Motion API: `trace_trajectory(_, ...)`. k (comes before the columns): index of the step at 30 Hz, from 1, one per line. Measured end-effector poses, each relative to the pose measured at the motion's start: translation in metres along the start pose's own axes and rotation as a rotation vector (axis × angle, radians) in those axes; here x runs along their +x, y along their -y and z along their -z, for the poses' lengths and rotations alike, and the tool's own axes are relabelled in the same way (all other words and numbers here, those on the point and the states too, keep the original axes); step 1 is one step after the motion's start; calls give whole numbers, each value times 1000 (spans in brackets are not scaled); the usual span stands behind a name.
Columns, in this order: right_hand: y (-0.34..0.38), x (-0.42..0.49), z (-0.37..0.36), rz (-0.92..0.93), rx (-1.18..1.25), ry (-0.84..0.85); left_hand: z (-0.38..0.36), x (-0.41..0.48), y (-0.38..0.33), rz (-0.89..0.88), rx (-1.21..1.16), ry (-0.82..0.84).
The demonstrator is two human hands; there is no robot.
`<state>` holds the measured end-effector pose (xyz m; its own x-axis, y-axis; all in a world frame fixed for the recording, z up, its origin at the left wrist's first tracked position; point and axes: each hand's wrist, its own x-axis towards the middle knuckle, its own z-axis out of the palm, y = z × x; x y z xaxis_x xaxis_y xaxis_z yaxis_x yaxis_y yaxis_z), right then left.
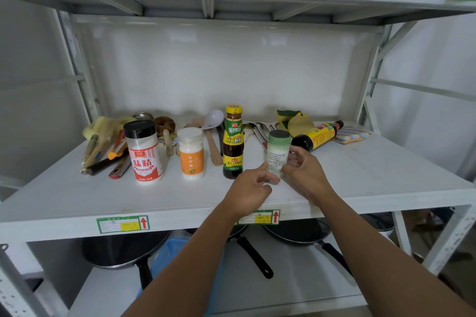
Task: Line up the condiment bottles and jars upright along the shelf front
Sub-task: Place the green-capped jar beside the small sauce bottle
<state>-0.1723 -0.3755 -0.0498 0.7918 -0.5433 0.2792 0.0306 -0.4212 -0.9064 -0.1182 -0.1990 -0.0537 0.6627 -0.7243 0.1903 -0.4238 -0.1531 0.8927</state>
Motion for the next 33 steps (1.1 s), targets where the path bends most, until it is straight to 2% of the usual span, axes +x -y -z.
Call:
trace_trajectory(6, 3, -1, -2, -2, -30, -8, 1, -1, -4, 1, -3, 18)
trace_trajectory(12, 1, 1, -3, 9, 41, 14, 4, 0, -2, 32, -162, -36)
trace_trajectory(16, -2, 1, -3, 22, 76, 34, 5, 1, 0, 43, -187, -27)
trace_trajectory(26, -7, 4, -6, 31, 30, -25, 6, -1, -6, 29, -229, -33)
trace_trajectory(33, -5, 3, -5, 41, 1, 81, 5, 1, 0, 27, -210, -57)
